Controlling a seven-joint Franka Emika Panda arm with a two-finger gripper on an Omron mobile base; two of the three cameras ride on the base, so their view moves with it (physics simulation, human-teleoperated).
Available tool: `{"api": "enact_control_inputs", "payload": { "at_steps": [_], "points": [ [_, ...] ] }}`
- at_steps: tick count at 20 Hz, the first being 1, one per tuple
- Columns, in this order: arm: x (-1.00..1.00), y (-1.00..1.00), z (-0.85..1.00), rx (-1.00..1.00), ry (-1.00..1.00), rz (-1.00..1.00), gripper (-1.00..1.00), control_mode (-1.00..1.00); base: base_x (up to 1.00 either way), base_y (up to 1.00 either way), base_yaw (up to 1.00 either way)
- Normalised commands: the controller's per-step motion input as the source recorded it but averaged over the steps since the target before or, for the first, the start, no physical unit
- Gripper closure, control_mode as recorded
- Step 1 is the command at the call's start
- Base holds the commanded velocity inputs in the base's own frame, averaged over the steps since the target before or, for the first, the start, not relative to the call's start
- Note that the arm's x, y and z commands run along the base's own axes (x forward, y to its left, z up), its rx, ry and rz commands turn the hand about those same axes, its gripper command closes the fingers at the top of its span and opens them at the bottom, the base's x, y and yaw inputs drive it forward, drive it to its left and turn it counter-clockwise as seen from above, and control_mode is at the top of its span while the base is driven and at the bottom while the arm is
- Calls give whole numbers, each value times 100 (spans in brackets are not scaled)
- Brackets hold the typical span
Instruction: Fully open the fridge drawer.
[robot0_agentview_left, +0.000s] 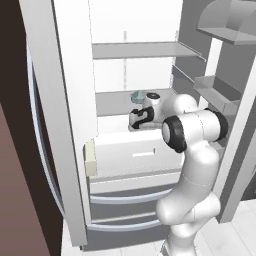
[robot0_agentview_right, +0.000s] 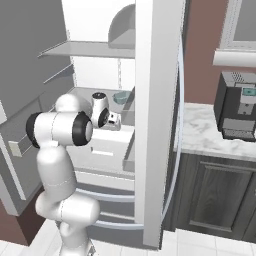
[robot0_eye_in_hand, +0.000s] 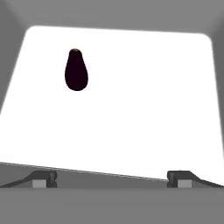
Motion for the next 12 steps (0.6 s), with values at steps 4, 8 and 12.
{"api": "enact_control_inputs", "payload": {
  "at_steps": [4,8,12],
  "points": [
    [-47,0,-6,0,3,0,-100,-100,0,0,0],
    [-94,0,4,0,0,0,-100,-100,0,0,0],
    [-100,0,3,0,0,0,-100,-100,0,0,0]
  ]
}}
